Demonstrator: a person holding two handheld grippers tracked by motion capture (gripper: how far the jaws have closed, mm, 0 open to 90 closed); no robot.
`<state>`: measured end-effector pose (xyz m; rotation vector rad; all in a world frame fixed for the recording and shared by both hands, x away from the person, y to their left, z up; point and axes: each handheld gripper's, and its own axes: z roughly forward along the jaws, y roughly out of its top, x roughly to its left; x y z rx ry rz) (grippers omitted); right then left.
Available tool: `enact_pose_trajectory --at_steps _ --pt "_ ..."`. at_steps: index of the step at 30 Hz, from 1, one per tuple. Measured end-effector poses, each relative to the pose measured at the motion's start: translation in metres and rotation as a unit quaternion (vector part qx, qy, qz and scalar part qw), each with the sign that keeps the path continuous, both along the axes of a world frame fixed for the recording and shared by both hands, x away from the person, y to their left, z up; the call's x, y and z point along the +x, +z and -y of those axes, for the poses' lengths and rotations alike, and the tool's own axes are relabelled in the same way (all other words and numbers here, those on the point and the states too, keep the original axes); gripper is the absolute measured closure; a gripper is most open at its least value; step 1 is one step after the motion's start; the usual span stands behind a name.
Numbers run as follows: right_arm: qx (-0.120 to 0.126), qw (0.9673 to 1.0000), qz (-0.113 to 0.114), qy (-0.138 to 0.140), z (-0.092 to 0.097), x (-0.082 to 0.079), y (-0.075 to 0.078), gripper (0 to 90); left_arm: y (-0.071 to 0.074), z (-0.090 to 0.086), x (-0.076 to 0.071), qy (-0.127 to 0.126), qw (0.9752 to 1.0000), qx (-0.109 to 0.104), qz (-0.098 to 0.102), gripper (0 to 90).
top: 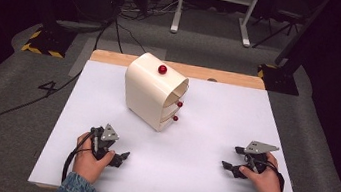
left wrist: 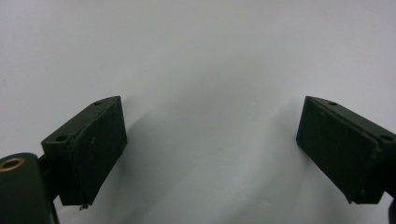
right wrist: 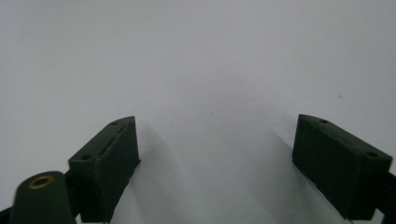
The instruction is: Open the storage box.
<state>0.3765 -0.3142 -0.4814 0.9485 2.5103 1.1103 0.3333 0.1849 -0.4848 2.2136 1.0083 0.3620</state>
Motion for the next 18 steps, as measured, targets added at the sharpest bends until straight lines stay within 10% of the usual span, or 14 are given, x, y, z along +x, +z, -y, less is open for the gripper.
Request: enact_pose_trajectory --at_steps 18 --pt "0.076 0.995 0.064 -0.009 -0.011 -0.006 0.051 17.8 0.0 0.0 0.001 0.0 1.0 0.0 -0.002 8.4"
